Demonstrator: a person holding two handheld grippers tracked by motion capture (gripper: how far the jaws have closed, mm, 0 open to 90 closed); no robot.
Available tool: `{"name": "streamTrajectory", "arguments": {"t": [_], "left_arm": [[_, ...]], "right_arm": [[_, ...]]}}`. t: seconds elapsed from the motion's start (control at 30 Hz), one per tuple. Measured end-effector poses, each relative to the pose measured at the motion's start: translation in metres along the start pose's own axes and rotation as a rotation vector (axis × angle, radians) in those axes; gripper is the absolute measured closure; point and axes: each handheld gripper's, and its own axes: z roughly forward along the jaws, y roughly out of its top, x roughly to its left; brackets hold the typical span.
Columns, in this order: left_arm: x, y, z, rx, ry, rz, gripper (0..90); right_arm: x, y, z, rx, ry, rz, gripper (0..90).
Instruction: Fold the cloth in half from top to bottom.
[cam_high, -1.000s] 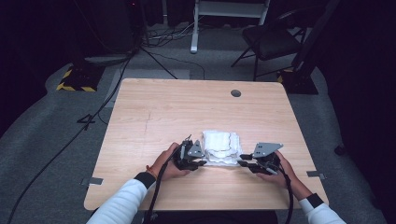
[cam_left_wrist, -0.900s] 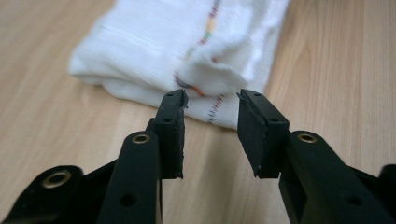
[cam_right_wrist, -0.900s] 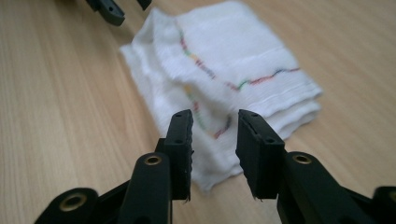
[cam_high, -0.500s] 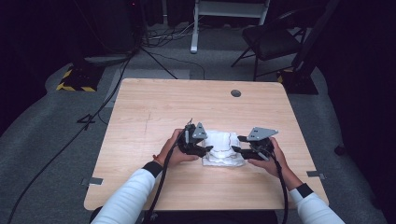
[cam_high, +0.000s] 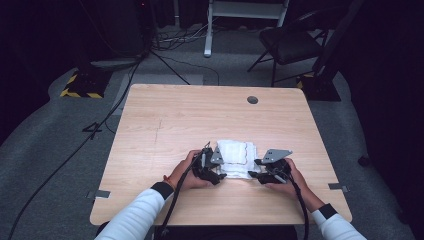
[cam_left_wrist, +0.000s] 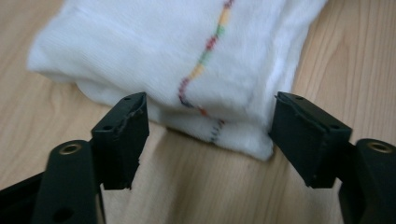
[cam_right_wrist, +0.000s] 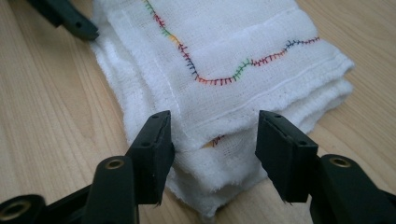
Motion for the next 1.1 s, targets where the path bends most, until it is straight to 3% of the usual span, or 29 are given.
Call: {"name": "streamTrajectory", "arguments": {"t": [0.1, 0.23, 0.4, 0.5, 0.6, 0.83, 1.0, 1.1], "left_arm": [[0.002, -0.002, 0.002, -0.015, -0.003, -0.037, 26.5], [0.007, -0.003, 0.003, -0.025, 0.005, -0.056, 24.0], [0.017, -0.005, 0.002, -0.022, 0.04, -0.08, 23.4], [0.026, -0.009, 0.001, -0.027, 0.067, -0.09, 22.6], [0.035, -0.012, 0.001, -0.034, 0.089, -0.131, 21.8], [0.044, -0.018, -0.004, -0.027, 0.174, -0.13, 22.2], [0.041, -0.016, -0.009, -0.029, 0.194, -0.123, 22.2], [0.041, -0.015, -0.015, -0.027, 0.189, -0.124, 22.0]], "right_arm": [[-0.002, -0.001, 0.001, -0.006, 0.004, 0.016, 44.2], [-0.004, 0.0, 0.005, -0.01, -0.001, 0.019, 43.6], [-0.01, 0.005, 0.011, -0.008, 0.01, 0.022, 43.0], [-0.014, 0.012, 0.018, -0.009, -0.01, 0.009, 42.7], [-0.02, 0.021, 0.026, -0.003, -0.042, 0.008, 42.7], [-0.035, 0.036, 0.042, 0.007, -0.051, 0.051, 37.7], [-0.03, 0.042, 0.041, 0.022, -0.081, 0.017, 37.6], [-0.029, 0.043, 0.035, 0.026, -0.078, 0.026, 36.7]]}}
